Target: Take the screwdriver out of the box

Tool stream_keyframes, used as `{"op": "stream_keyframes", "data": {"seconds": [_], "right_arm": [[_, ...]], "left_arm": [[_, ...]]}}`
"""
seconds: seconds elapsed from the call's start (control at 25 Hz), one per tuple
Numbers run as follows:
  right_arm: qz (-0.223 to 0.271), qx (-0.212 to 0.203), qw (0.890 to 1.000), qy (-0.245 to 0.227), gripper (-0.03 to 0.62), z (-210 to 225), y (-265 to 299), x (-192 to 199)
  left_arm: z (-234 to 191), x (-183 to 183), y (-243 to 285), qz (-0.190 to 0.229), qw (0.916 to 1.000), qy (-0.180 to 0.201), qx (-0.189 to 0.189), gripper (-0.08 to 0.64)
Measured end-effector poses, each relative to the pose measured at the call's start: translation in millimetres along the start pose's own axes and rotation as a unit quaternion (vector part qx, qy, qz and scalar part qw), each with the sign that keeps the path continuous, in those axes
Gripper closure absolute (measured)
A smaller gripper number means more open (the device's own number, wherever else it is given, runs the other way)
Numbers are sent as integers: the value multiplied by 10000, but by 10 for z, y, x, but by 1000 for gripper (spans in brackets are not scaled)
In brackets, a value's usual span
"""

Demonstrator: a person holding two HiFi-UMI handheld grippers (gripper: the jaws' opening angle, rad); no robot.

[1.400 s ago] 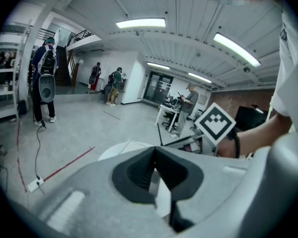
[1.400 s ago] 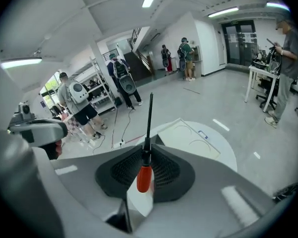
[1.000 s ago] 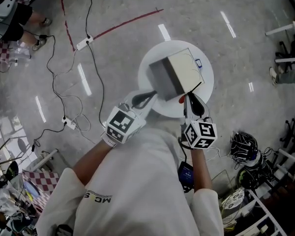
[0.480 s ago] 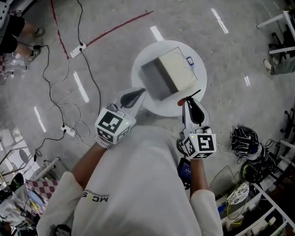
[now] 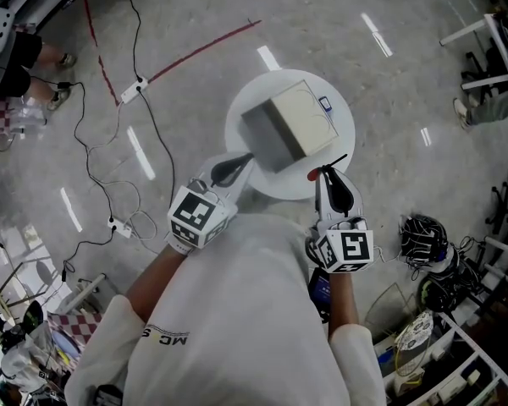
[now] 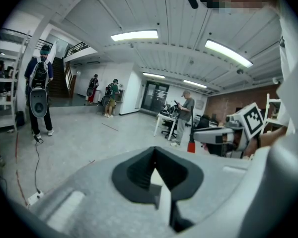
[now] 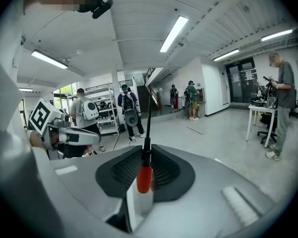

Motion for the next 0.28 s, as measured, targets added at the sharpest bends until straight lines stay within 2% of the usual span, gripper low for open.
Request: {"op": "stream_keyframes", "data": {"seconds": [0.28], "right_arm": [[-62, -61, 10000, -32, 537, 76, -33, 18]], "left_arm": [[34, -37, -12, 69, 10000, 28, -16, 560]]}}
Point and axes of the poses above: the fingertips, and each gripper's own axes: y forward along the fingers, z to its right, x out of its underside, the point moved 3 cm from there along -y, backward along the fingers, and after that the axes turned 4 degrees about y, right-handed, at the moved point
